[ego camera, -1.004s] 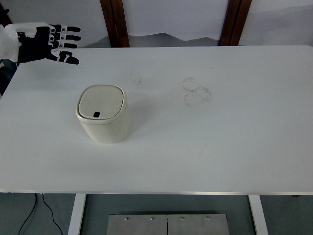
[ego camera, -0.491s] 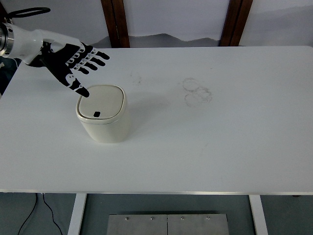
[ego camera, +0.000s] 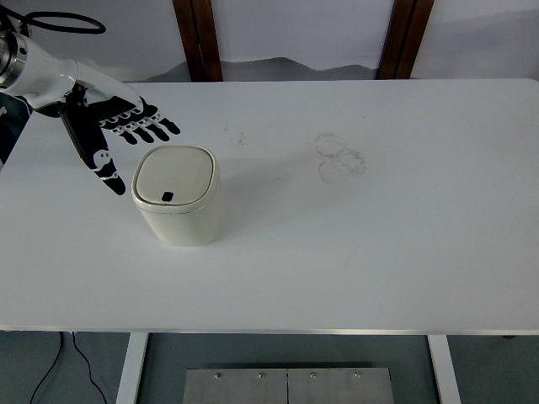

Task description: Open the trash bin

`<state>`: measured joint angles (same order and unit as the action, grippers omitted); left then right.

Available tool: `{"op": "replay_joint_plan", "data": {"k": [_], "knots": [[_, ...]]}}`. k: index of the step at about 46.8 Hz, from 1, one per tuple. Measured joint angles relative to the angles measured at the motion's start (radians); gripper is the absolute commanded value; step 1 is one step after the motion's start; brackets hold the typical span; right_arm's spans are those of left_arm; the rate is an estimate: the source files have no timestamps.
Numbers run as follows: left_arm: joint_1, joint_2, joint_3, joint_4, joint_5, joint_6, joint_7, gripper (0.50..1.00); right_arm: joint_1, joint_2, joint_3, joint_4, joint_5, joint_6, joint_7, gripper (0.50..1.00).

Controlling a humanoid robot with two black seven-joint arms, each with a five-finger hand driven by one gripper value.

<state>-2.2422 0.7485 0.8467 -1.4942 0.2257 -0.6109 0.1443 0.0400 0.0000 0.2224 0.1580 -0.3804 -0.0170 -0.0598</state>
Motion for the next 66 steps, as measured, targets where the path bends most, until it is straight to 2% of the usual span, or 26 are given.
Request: {"op": "replay_joint_plan", "data": {"k": [15, 41, 66], "knots": [[0.054, -0.048, 0.001, 0.004, 0.001, 0.000, 0.000, 1.000, 0.000, 0.000, 0.000, 0.000, 0.000, 0.000, 0.000, 0.995], [0.132, -0.050, 0.002, 0.029, 0.008, 0.000, 0.000, 1.000, -0.001, 0.000, 0.000, 0.000, 0.000, -0.001, 0.000, 0.995], [0.195, -0.084, 0.000, 0.076, 0.008, 0.032, 0.000, 1.000, -0.005, 0.000, 0.002, 0.000, 0.000, 0.000, 0.000, 0.995]]}}
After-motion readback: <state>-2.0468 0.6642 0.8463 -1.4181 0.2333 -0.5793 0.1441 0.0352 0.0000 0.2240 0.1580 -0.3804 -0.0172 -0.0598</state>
